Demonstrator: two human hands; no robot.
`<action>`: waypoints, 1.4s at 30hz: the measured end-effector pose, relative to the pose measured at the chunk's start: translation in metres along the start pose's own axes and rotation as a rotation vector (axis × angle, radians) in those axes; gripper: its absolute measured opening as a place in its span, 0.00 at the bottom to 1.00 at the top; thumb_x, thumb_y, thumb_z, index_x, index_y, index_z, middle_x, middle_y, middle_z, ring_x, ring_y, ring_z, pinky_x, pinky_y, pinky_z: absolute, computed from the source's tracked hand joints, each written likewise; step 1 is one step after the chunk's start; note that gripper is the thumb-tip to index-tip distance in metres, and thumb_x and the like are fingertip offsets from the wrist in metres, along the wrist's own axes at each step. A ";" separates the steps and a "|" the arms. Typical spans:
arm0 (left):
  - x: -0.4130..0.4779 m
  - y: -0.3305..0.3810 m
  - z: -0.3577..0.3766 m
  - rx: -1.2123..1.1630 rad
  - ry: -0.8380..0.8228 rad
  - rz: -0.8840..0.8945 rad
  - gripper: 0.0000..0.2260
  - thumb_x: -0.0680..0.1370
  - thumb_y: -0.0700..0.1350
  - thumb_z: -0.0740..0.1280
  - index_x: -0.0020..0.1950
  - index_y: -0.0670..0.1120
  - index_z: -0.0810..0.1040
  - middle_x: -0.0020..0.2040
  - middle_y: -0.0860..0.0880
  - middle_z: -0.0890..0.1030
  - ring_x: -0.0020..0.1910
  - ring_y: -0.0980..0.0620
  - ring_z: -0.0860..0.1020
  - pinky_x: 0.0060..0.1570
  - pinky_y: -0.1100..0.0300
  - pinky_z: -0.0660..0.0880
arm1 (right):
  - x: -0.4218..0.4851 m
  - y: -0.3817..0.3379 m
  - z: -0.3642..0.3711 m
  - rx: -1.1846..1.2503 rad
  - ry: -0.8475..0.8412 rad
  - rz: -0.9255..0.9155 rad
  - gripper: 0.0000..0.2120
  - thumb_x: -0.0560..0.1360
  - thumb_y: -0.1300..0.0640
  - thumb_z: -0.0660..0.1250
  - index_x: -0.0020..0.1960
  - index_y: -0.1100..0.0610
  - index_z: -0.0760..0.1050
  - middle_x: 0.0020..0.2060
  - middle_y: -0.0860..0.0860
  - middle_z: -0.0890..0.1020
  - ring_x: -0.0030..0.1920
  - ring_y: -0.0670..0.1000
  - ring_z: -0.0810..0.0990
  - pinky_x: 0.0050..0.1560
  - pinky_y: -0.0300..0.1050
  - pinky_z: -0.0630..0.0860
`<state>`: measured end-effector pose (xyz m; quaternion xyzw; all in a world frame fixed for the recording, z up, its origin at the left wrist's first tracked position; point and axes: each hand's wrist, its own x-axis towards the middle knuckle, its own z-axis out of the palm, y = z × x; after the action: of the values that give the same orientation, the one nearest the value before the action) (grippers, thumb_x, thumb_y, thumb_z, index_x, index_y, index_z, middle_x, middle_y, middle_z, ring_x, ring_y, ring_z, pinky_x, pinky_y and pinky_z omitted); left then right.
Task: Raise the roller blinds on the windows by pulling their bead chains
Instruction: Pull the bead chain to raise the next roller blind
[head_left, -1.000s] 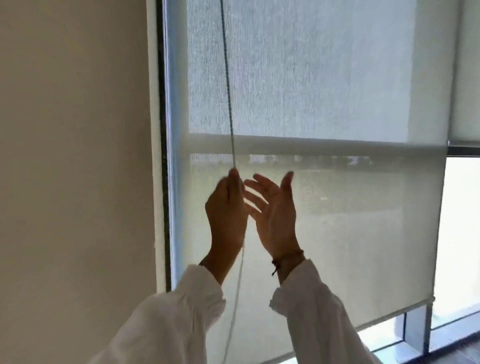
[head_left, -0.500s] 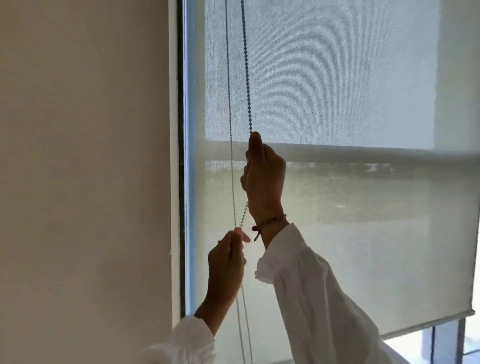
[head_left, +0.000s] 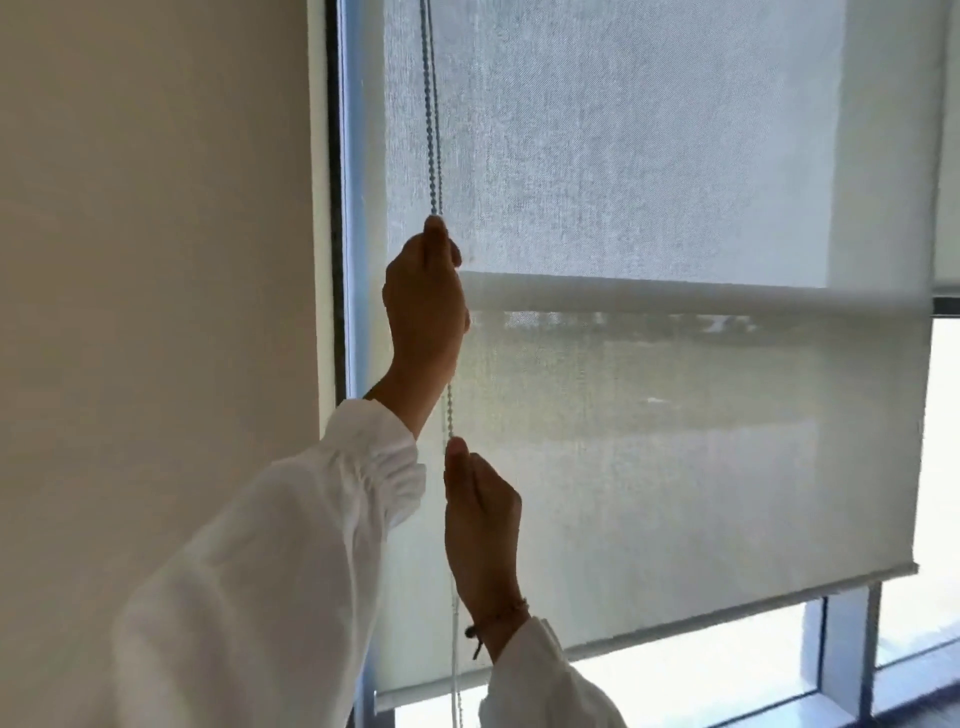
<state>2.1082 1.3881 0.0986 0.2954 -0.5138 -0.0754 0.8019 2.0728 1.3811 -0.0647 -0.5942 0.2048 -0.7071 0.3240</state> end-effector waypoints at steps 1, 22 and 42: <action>0.001 -0.003 -0.001 0.006 0.018 0.045 0.18 0.78 0.54 0.54 0.29 0.54 0.67 0.21 0.56 0.65 0.22 0.55 0.64 0.32 0.54 0.66 | 0.006 0.002 0.001 0.019 -0.030 0.055 0.22 0.77 0.50 0.60 0.26 0.51 0.59 0.20 0.44 0.62 0.25 0.45 0.59 0.27 0.41 0.58; -0.141 -0.097 -0.040 0.087 -0.112 -0.048 0.14 0.77 0.50 0.56 0.30 0.52 0.66 0.23 0.57 0.69 0.25 0.57 0.64 0.31 0.58 0.62 | 0.103 -0.095 0.013 0.056 -0.031 -0.057 0.19 0.78 0.51 0.59 0.29 0.53 0.71 0.17 0.43 0.68 0.20 0.42 0.63 0.24 0.38 0.61; -0.021 0.005 -0.001 -0.182 -0.194 -0.279 0.15 0.79 0.52 0.58 0.35 0.47 0.72 0.22 0.54 0.64 0.20 0.58 0.60 0.18 0.65 0.57 | 0.008 0.001 -0.029 -0.194 0.021 -0.407 0.22 0.76 0.50 0.59 0.29 0.61 0.66 0.22 0.47 0.65 0.23 0.45 0.61 0.25 0.32 0.58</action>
<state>2.0986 1.4010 0.0847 0.2813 -0.5339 -0.2601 0.7538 2.0443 1.3724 -0.0661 -0.6445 0.1510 -0.7409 0.1136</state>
